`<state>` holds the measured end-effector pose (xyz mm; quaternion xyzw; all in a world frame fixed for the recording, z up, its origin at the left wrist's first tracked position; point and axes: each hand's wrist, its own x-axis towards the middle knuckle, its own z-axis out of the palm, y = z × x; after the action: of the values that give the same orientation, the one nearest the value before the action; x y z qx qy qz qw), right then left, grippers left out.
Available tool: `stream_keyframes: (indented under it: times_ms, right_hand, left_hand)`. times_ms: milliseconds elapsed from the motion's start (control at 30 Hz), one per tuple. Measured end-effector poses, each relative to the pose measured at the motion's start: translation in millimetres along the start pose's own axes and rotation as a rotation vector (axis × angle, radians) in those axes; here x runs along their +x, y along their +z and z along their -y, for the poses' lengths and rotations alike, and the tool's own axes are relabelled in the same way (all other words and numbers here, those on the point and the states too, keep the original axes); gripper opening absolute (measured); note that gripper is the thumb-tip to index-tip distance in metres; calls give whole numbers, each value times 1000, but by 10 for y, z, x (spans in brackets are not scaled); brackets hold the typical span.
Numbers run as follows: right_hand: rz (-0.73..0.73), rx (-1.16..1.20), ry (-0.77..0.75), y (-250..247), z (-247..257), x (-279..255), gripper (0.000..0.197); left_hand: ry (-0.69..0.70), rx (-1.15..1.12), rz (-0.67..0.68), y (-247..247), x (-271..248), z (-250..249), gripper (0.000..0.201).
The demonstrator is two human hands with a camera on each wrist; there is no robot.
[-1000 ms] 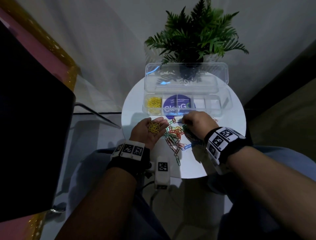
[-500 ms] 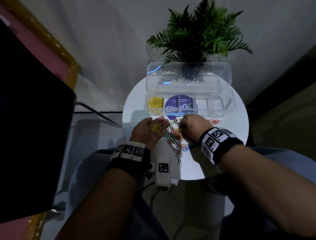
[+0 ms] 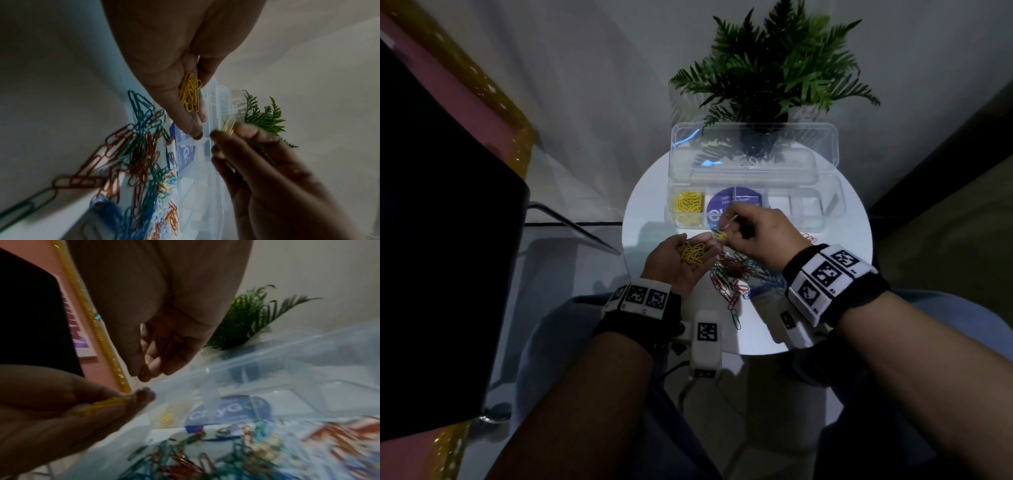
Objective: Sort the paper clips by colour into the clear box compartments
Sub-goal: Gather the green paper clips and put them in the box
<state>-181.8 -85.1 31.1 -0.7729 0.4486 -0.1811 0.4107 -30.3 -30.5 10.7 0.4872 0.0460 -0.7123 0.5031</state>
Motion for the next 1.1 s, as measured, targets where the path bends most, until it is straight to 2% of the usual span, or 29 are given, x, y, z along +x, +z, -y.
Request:
stream_keyframes:
  times_ms: [100,200,300,400,433,533,600,667,833,900,1033,1100]
  right_hand:
    - [134,-145,-117,45,166,38,17]
    - [153,-274,-244,84,256,30,22]
    - [30,-206,-110,13,225,12,22]
    - [-145,-228,7,-106,33,-68,17]
    - [-125,-274,37,-124,-49,-103,17]
    - [135,-420,136,-46,-311,-197,21]
    - [242,-440,193,25,-418,-229,23]
    - [243,-426,235,61,-477,-235,25]
    - [93,-402,240,40,-502,-195,25]
    - [129,-378,196,59,-462,-185,25]
    - [337,-506,110,137,-334,-184,27]
    - [346,-476,53,168,-303,-208,27]
  left_hand:
    - [-11,-75,33,58,-12,35,35]
    - [-10,-118,53,87,-33,47,34]
    - [-1,-118,84,89,-51,40,39]
    - [28,-84,42,25,-8,14,41]
    - [35,-65,24,-2,8,8,41]
    - [42,-42,-5,-54,32,7,40]
    - [44,-22,-18,-71,34,11,41]
    - [39,-5,-19,-78,21,7,42]
    - [25,27,-35,-87,16,-8,43]
    - [25,28,-32,-88,23,-7,43]
    - [33,21,-31,-86,28,-6,43]
    - [32,22,-26,-85,25,-10,43]
